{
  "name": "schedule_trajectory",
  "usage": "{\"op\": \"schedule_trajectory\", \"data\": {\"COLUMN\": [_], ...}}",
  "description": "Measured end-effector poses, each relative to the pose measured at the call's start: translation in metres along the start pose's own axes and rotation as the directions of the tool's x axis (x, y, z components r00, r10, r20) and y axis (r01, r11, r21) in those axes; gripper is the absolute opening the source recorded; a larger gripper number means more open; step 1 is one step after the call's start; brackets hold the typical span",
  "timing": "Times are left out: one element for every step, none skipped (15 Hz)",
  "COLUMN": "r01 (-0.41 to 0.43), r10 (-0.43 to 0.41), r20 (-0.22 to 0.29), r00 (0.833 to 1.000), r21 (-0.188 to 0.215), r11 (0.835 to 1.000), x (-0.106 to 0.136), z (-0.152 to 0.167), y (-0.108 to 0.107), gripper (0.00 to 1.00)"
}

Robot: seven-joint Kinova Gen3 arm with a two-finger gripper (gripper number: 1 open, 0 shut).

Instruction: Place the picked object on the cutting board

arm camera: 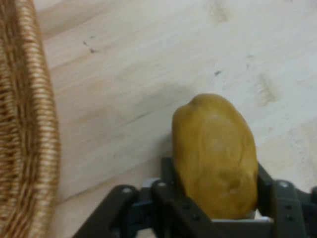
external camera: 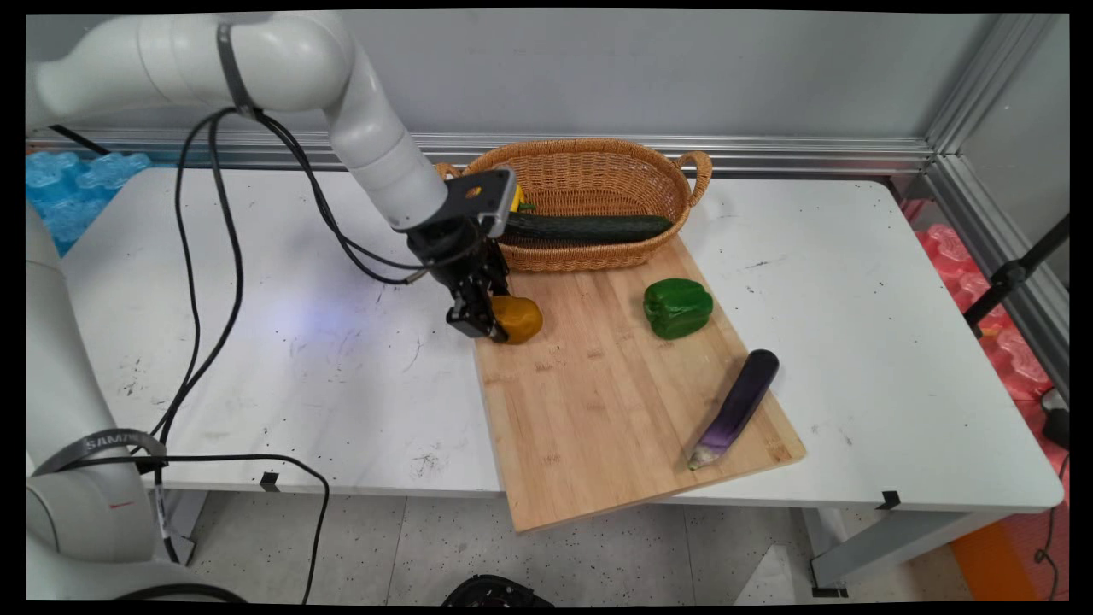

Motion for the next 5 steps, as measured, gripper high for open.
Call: {"op": "schedule_trajectory", "data": {"r01": [-0.004, -0.007, -0.011, -0.015, -0.018], "r10": [0.004, 0.007, 0.011, 0.015, 0.018], "r20": [0.0, -0.001, -0.003, -0.005, -0.006], "r00": [1.0, 1.0, 1.0, 1.0, 1.0], "r21": [-0.003, -0.003, -0.004, -0.004, -0.005], "r11": [1.0, 1.0, 1.0, 1.0, 1.0], "x": [0.0, 0.0, 0.0, 0.0, 0.0], "z": [0.005, 0.007, 0.011, 0.014, 0.015], "y": [0.0, -0.001, -0.001, -0.002, -0.002], "gripper": [1.0, 1.0, 1.0, 1.0, 1.0]}}
